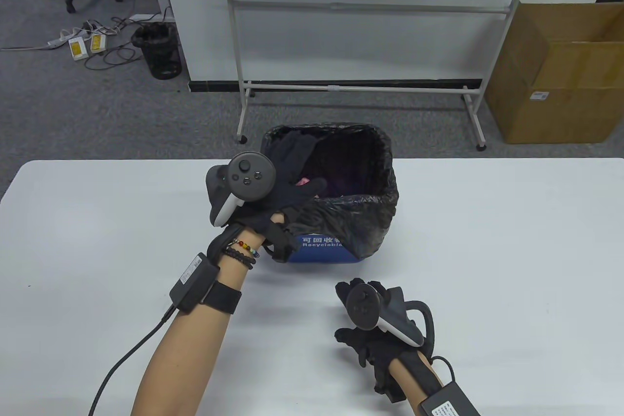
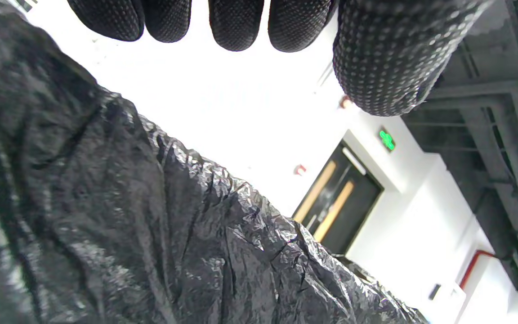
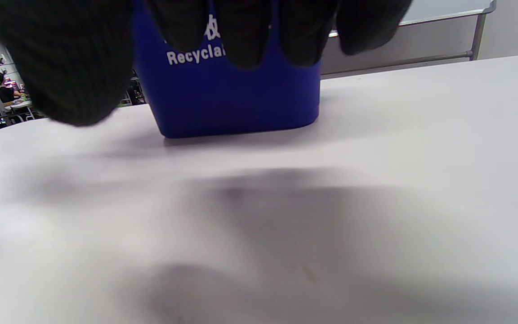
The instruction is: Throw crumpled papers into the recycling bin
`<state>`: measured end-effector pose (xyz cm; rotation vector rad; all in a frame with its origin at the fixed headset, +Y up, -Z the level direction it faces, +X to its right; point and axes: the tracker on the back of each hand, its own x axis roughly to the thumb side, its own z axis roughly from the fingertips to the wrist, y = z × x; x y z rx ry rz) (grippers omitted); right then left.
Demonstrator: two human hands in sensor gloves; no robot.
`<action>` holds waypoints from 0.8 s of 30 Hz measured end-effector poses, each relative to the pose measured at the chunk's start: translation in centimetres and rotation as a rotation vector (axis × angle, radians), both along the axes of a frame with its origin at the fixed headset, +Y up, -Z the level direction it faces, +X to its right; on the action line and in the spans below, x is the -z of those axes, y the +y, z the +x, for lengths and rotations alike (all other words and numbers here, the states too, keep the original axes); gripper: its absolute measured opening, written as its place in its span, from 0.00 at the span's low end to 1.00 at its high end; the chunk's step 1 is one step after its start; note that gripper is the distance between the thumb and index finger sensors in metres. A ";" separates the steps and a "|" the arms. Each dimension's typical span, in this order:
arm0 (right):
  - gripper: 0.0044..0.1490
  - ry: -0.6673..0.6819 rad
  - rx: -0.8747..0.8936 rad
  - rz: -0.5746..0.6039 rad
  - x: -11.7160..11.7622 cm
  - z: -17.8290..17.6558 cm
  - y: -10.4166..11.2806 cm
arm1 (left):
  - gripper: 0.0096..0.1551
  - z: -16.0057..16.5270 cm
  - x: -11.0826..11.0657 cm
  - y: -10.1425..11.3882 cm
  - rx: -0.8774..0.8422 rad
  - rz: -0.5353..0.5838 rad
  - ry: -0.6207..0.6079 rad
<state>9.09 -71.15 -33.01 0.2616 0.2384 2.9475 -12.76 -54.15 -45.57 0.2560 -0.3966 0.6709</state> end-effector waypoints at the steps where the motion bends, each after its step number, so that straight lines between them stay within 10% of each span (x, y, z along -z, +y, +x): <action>1: 0.58 0.000 0.001 0.001 0.0 0.0 0.0 | 0.47 -0.2 -0.3 0.0 0.019 -0.002 -0.003; 12: 0.58 0.008 -0.004 0.008 0.0 -0.2 -0.1 | 0.44 -4.1 -4.1 -0.7 0.121 0.018 0.060; 24: 0.58 0.025 -0.006 0.030 -0.3 -1.0 -0.1 | 0.44 -7.8 -8.3 -7.2 0.173 -0.079 0.108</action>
